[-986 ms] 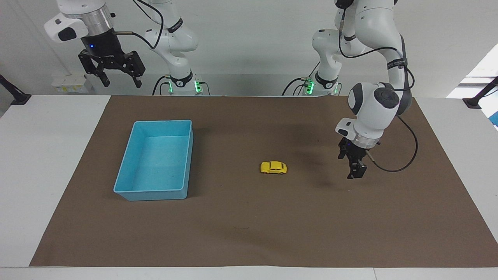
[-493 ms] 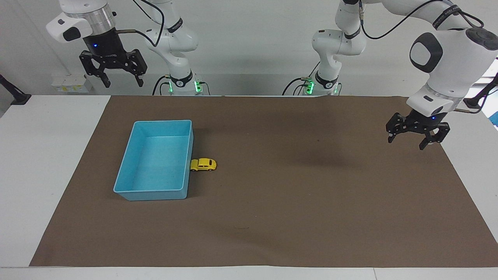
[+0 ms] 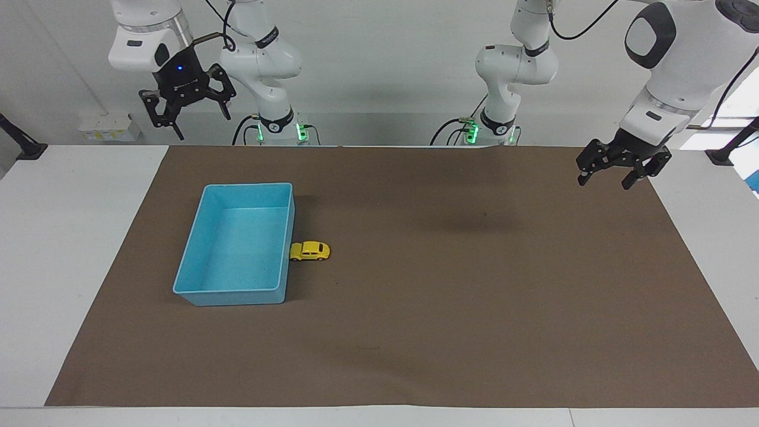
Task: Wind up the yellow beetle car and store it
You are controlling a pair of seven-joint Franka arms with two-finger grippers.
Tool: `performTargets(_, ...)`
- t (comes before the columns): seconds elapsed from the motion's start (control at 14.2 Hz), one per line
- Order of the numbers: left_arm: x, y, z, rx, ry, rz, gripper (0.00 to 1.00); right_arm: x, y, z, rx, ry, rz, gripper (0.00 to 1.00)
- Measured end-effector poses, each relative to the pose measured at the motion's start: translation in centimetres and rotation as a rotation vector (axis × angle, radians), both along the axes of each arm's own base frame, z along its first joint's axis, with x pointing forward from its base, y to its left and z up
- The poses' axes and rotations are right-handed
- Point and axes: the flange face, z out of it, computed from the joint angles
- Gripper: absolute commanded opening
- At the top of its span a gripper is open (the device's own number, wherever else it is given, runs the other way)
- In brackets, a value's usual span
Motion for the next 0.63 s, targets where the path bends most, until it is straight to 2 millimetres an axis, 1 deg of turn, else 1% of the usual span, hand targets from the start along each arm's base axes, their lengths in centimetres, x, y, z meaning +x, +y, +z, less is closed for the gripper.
performTargets(0.14,-0.4,-0.2,-0.2,0.000,0.026,-0.005,1.00,0.3,1.7,-0.9,-0.004,-0.008,0.115,1.00)
performTargets(0.42,-0.5,-0.6,-0.4,0.000,0.035,-0.012,1.00,0.6,4.9,-2.5,-0.007,-0.018,0.332,1.00)
performTargets(0.56,-0.4,-0.4,-0.4,0.001,0.034,-0.007,1.00,1.1,6.7,-4.0,-0.007,-0.014,0.422,1.00)
performTargets(0.63,-0.4,-0.1,-0.4,0.007,0.035,-0.004,1.00,1.5,7.7,-5.3,-0.007,-0.012,0.468,1.00)
